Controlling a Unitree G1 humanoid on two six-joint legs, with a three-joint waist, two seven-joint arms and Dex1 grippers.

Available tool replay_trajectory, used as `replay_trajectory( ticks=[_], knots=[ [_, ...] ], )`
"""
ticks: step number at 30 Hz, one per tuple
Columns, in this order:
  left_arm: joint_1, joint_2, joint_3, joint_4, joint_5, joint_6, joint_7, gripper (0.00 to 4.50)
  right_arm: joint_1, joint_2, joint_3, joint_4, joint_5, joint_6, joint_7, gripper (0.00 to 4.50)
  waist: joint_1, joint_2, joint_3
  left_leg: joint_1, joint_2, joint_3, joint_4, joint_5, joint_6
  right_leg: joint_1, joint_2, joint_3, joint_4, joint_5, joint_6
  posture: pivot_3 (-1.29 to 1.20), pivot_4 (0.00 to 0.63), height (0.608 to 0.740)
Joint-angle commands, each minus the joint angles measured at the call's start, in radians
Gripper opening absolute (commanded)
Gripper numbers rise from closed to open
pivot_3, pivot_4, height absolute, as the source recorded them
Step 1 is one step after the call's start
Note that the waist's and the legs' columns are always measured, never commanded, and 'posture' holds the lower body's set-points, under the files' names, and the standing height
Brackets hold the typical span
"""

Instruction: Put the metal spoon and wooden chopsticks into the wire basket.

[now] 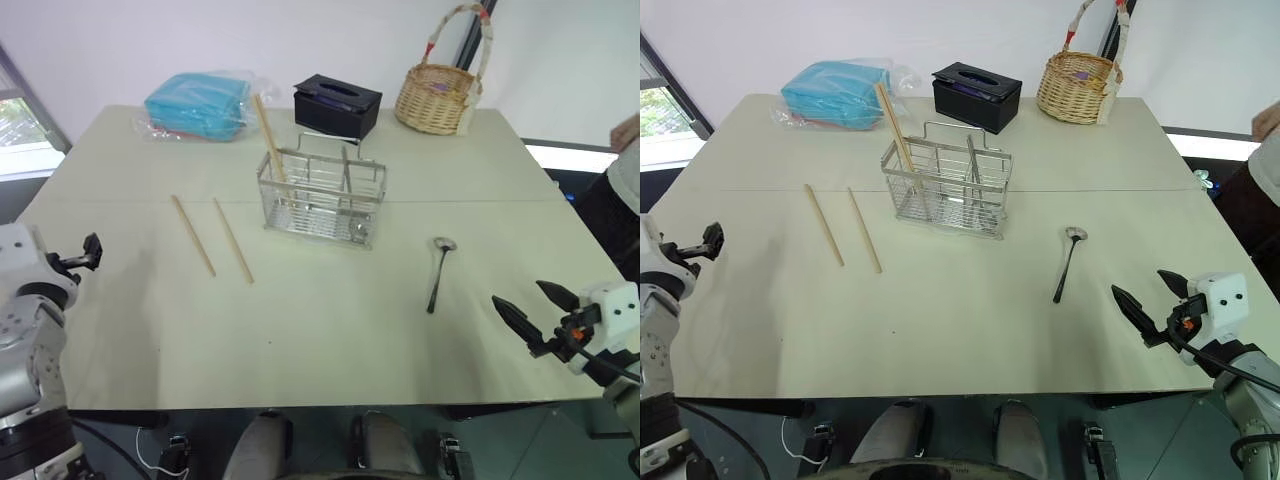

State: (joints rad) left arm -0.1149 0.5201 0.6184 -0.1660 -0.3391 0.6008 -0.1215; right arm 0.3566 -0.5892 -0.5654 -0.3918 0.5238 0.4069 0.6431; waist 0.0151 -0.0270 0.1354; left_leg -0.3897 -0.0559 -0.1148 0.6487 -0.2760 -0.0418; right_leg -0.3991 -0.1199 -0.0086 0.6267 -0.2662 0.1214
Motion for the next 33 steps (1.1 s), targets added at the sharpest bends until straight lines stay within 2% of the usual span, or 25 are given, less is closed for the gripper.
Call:
replay_trajectory(
  ticks=[1,11,14,19,22,25,28,33],
  knots=[
    [-0.012,0.018,0.0,-0.035,0.011,-0.023,0.004,4.47,-0.001,-0.007,-0.015,-0.029,-0.001,-0.011,-0.007,4.5,0.0,0.0,0.0,0.0,0.0,0.0,0.0,0.0,0.0,0.0,0.0,0.0,0.0,0.0,0.0,0.0,0.15,0.66],
    [-0.051,0.035,0.006,-0.029,-0.009,-0.007,-0.006,4.47,-0.085,-0.043,-0.01,-0.039,-0.018,0.014,-0.058,4.5,-0.001,0.0,0.0,0.0,0.0,0.0,0.0,0.001,0.001,0.0,0.0,0.0,0.0,0.0,0.0,0.0,0.15,0.66],
    [-0.092,0.068,0.006,-0.037,-0.046,0.017,-0.041,4.47,-0.135,-0.073,-0.005,-0.046,-0.01,0.069,-0.084,4.5,-0.001,-0.001,0.0,0.0,0.0,0.0,0.0,0.002,0.003,0.0,0.0,0.0,0.0,0.0,0.0,0.0,0.15,0.66],
    [-0.153,0.191,0.027,-0.1,-0.215,0.126,-0.205,4.47,-0.256,-0.174,0.045,-0.102,-0.011,0.205,-0.127,4.5,-0.001,-0.001,0.0,-0.001,0.0,0.0,0.0,0.002,0.003,-0.001,0.0,0.0,0.0,0.0,0.0,0.0,0.15,0.66],
    [-0.185,0.273,0.022,-0.105,-0.338,0.209,-0.335,4.47,-0.384,-0.188,0.072,-0.108,-0.007,0.321,-0.221,4.5,-0.003,0.0,0.001,-0.001,0.0,0.0,0.0,0.002,0.003,-0.001,0.0,0.0,0.0,0.0,0.0,0.0,0.15,0.66],
    [-0.198,0.356,0.006,-0.137,-0.47,0.286,-0.479,4.47,-0.502,-0.167,0.102,-0.116,-0.009,0.472,-0.341,4.5,-0.003,0.0,0.001,-0.001,0.0,0.0,-0.001,0.002,0.003,-0.002,0.0,0.0,0.0,0.0,-0.001,0.0,0.15,0.66],
    [-0.181,0.453,-0.03,-0.227,-0.588,0.32,-0.672,4.47,-0.649,-0.08,0.137,-0.137,0.002,0.674,-0.499,4.5,-0.004,-0.001,0.001,-0.003,0.0,0.0,-0.001,0.002,0.003,-0.005,0.0,0.0,0.0,-0.001,-0.003,0.0,0.15,0.66],
    [-0.22,0.514,-0.117,-0.264,-0.652,0.322,-0.783,4.47,-0.797,0.078,0.137,-0.168,0.016,0.973,-0.622,4.5,-0.001,0.003,0.003,-0.004,-0.001,0.0,-0.002,0.002,0.003,-0.005,0.0,0.0,-0.001,-0.001,-0.004,0.0,0.15,0.66]
  ],
)
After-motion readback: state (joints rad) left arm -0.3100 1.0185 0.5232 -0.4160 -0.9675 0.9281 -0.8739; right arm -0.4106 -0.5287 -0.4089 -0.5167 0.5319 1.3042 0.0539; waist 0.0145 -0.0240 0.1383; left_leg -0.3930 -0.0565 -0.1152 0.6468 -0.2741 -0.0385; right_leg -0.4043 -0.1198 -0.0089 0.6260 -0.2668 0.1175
